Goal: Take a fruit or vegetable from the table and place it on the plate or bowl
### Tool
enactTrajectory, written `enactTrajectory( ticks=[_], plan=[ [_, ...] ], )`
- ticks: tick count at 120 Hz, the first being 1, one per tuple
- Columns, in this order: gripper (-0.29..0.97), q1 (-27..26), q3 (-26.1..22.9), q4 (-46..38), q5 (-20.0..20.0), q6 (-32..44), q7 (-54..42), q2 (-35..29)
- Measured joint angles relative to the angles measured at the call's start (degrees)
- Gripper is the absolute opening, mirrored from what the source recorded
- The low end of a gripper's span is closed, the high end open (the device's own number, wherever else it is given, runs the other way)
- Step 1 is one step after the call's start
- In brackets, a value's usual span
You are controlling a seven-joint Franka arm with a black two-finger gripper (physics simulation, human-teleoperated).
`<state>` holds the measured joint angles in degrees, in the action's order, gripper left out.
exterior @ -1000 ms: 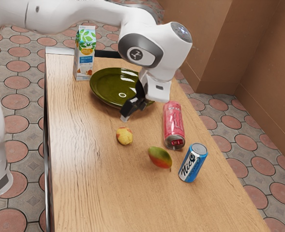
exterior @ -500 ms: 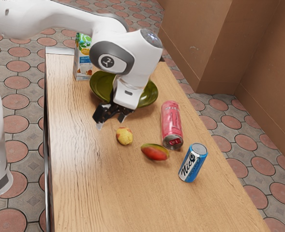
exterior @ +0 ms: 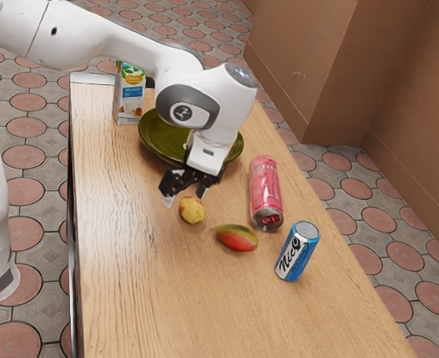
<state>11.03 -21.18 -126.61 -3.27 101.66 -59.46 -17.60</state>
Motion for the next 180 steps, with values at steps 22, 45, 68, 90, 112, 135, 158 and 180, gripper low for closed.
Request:
enactTrajectory(
  ticks=[22,45,68,90,112,135,158,180],
  plan=[
    [0.68,2.23,0.0,-1.09,0.08,3.2,-3.41,2.06],
    [0.68,2.42,-0.01,-1.08,0.05,5.81,-6.14,3.5],
    [0.68,3.07,0.0,-1.35,0.08,7.35,-8.31,4.59],
    [0.68,3.19,0.0,-1.97,0.06,9.19,-9.96,5.79],
    [0.68,3.58,0.0,-2.09,0.09,9.98,-11.39,5.84],
    [0.68,4.23,0.0,-2.09,0.1,11.04,-12.72,6.54],
    [0.68,4.31,0.0,-2.6,0.1,11.92,-13.65,7.14],
    [0.68,4.39,0.0,-2.86,0.1,12.47,-14.3,6.99]
  ],
)
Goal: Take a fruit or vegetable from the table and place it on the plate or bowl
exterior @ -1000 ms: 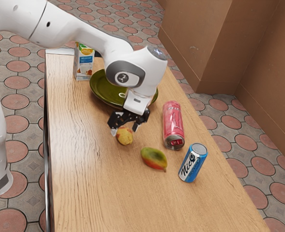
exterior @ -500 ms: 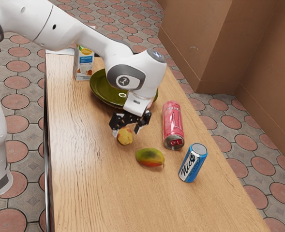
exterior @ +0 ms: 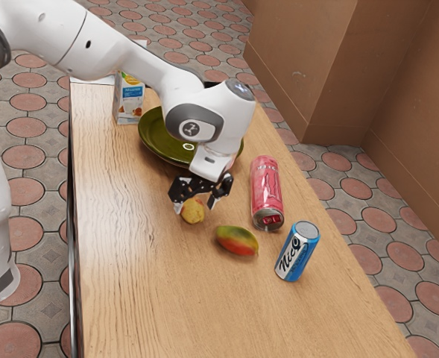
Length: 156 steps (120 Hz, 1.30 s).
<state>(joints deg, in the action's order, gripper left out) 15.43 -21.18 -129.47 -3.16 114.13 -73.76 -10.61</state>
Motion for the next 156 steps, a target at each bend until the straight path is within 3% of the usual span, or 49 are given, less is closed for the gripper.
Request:
enactTrajectory(
  ticks=[123,140,156],
  plan=[
    [0.68,0.9,0.0,-2.39,0.71,3.17,-1.36,-0.01],
    [0.41,0.89,0.03,-2.41,0.43,3.89,-1.1,-0.07],
    [0.35,0.88,0.08,-2.36,0.44,4.49,-0.81,-0.11]
  ],
)
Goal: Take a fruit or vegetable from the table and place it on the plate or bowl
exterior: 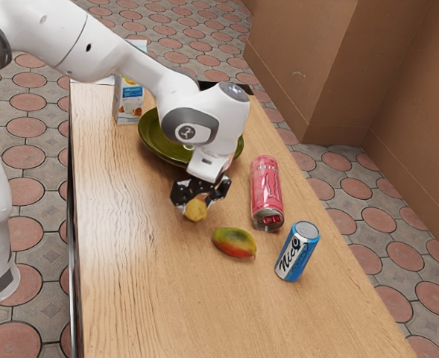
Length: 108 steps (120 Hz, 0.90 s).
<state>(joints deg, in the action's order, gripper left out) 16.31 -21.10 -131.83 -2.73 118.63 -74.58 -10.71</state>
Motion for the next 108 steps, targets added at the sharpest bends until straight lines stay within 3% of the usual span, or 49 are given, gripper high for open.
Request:
enactTrajectory(
  ticks=[21,39,68,78,90,104,108],
  plan=[
    [0.33,0.68,0.66,4.58,2.49,0.24,0.2,-2.33],
    [0.34,12.68,2.68,9.09,5.29,-1.4,-0.75,-4.73],
    [0.32,20.12,4.31,10.5,6.74,-1.6,-3.32,2.05],
    [0.33,20.7,4.34,11.06,7.0,-0.71,-4.16,3.52],
    [0.51,20.18,4.18,11.42,7.02,1.01,-4.91,3.63],
    [0.61,18.23,3.99,13.41,6.55,3.59,-5.49,2.21],
    [0.62,15.15,4.4,14.89,5.67,3.84,-4.32,1.11]
  ],
)
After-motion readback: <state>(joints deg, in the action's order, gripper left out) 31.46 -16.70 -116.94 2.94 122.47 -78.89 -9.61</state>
